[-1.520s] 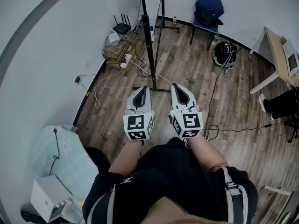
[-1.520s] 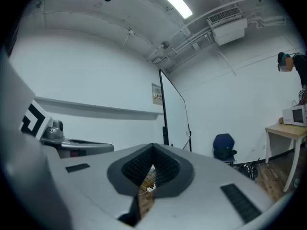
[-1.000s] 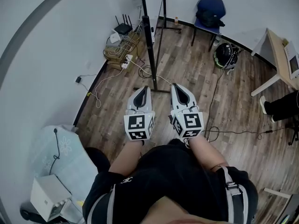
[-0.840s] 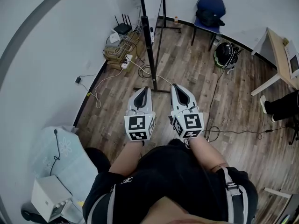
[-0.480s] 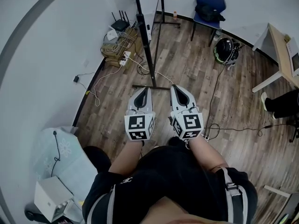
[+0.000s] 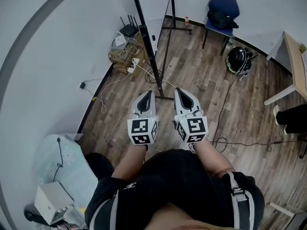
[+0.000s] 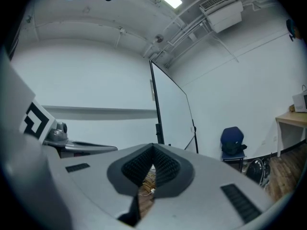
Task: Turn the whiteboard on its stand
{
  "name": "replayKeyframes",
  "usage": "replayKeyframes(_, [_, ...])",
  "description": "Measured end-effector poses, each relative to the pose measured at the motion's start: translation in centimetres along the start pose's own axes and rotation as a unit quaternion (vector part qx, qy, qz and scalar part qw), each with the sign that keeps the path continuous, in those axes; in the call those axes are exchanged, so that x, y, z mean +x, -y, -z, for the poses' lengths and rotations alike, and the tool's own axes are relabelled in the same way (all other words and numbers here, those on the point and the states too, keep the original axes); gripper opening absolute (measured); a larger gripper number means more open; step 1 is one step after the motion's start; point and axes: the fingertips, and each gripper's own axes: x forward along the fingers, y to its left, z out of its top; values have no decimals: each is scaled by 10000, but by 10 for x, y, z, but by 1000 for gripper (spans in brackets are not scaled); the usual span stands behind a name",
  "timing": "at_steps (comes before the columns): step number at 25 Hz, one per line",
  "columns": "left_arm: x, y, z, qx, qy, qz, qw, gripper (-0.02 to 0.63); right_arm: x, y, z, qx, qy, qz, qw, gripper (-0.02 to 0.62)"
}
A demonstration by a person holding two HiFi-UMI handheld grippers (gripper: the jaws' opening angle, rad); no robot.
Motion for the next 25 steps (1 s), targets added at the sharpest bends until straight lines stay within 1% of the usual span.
replayKeyframes(4, [22,4,-10,22,-19,-127,9999,8,17,22,-9,42,56,-161,9998,3])
replayKeyframes(7, [40,10,-15,-35,-15,-222,9997,8,26,42,-9,93,66,-275,9996,3])
replayKeyframes(14, [62,15,-10,-205,-140,-557,9981,8,36,74,-3,169,-111,-533,9984,3])
replayKeyframes(19, [67,9,-1,-286,-174,-611,9976,8,45,72,2,122,-160,-633,9978,3])
replayKeyframes(25, [80,-10,2,-381,-120,-581,9975,8,63,64,8,7,-240,-684,9974,3])
